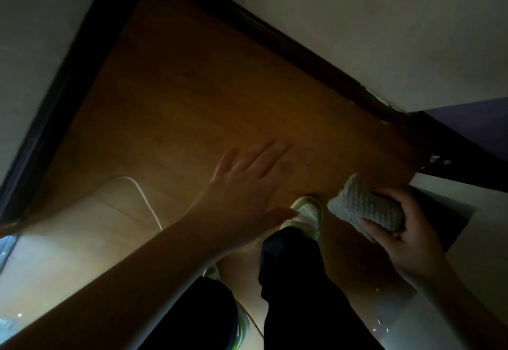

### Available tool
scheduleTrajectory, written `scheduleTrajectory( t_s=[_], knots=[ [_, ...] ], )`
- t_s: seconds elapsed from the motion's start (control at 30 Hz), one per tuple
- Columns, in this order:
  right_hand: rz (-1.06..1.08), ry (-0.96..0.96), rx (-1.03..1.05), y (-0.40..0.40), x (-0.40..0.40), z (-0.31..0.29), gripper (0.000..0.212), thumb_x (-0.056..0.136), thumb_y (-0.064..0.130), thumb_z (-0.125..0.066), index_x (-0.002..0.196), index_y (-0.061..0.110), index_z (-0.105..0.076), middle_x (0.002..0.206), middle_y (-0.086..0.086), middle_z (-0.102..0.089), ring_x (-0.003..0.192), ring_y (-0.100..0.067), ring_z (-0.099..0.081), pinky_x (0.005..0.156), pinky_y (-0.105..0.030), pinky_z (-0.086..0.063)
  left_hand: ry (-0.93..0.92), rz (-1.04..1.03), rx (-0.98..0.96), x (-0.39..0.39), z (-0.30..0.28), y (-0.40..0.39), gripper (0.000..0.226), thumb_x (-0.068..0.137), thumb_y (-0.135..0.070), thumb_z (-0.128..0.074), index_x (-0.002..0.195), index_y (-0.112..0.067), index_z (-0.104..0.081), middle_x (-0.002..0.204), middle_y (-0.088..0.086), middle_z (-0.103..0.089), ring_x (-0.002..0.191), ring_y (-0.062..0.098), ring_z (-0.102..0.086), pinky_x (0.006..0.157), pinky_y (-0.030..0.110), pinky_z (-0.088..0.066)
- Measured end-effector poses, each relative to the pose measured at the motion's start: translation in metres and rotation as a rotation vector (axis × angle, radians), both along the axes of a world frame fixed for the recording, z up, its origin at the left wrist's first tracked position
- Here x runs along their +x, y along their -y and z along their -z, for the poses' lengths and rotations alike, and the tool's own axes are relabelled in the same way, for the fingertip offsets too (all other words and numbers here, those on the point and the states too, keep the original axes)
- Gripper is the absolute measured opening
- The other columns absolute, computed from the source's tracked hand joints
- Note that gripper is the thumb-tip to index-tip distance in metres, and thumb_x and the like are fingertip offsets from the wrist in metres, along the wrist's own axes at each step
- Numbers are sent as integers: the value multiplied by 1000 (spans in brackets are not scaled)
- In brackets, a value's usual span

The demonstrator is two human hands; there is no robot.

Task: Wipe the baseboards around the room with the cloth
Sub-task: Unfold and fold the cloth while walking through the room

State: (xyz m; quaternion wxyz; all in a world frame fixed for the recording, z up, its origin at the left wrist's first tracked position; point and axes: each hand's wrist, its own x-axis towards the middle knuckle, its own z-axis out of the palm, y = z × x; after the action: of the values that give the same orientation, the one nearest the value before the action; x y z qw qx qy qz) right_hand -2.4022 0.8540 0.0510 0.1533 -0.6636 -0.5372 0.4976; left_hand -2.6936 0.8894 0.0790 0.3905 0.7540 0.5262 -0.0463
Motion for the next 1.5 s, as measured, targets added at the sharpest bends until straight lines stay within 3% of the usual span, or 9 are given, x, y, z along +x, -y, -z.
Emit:
scheduleTrajectory(
  t_s=[0.2,0.3,0.43,0.53,0.73,0.97,1.07,1.17,1.5],
  knots=[
    [-177,-17,133,-29,-93,-47,52,75,45,-68,122,29,-53,122,25,-51,112,12,-50,85,-4,-42,93,-383,193,-49,-27,22,66,95,-46,-40,154,-20,-26,155,3,-38,145,20,-29,115,47,-30],
    [-217,-57,155,-47,-137,-72,52,75,41,-72,122,29,-53,117,26,-52,108,9,-52,83,-6,-45,99,-516,228,-61,-45,19,66,97,-44,-43,155,-23,-19,155,4,-37,146,23,-29,113,53,-34],
    [-254,-116,187,-58,-178,-99,51,78,22,-79,123,20,-55,117,5,-58,108,-6,-57,82,-19,-51,34,-522,364,-82,-72,17,64,98,-37,-42,156,-20,-21,156,3,-37,146,21,-27,114,45,-25],
    [-295,-149,223,-61,-199,-118,51,79,24,-78,123,18,-54,117,10,-57,106,0,-56,80,-13,-49,4,-523,406,-101,-94,24,61,97,-30,-38,155,-20,-23,156,3,-37,147,21,-25,116,48,-23],
    [-411,-178,227,-70,-213,-161,53,81,33,-72,128,24,-50,122,18,-52,111,2,-55,82,-14,-50,-142,-683,277,-124,-143,41,63,94,-28,-39,155,-19,-27,158,4,-34,149,20,-20,116,62,-21],
    [-490,-177,195,-76,-216,-211,55,79,36,-74,129,33,-49,126,12,-54,115,7,-50,84,-6,-44,-229,-1225,49,-155,-192,65,76,91,-59,-38,155,-38,-4,163,-1,-19,151,23,-12,112,69,-19],
    [-507,-204,206,-77,-222,-227,52,81,40,-75,127,34,-51,127,21,-53,116,8,-50,85,-4,-42,-327,-1258,73,-174,-203,83,79,86,-64,-36,155,-39,-5,163,-5,-17,151,21,-10,111,70,-18],
    [-536,-210,207,-80,-237,-229,50,82,43,-70,128,38,-50,126,30,-50,117,9,-50,86,-3,-42,-360,-1316,3,-182,-193,107,75,93,-67,-35,155,-37,-5,164,-2,-18,151,23,-13,111,70,-21],
    [-630,-248,220,-84,-283,-203,50,82,41,-69,128,32,-51,128,21,-53,118,0,-54,89,-11,-46,-374,-1432,-90,-200,-133,119,70,99,-43,-44,158,-29,-8,162,3,-23,149,26,-20,114,64,-24]
  ],
)
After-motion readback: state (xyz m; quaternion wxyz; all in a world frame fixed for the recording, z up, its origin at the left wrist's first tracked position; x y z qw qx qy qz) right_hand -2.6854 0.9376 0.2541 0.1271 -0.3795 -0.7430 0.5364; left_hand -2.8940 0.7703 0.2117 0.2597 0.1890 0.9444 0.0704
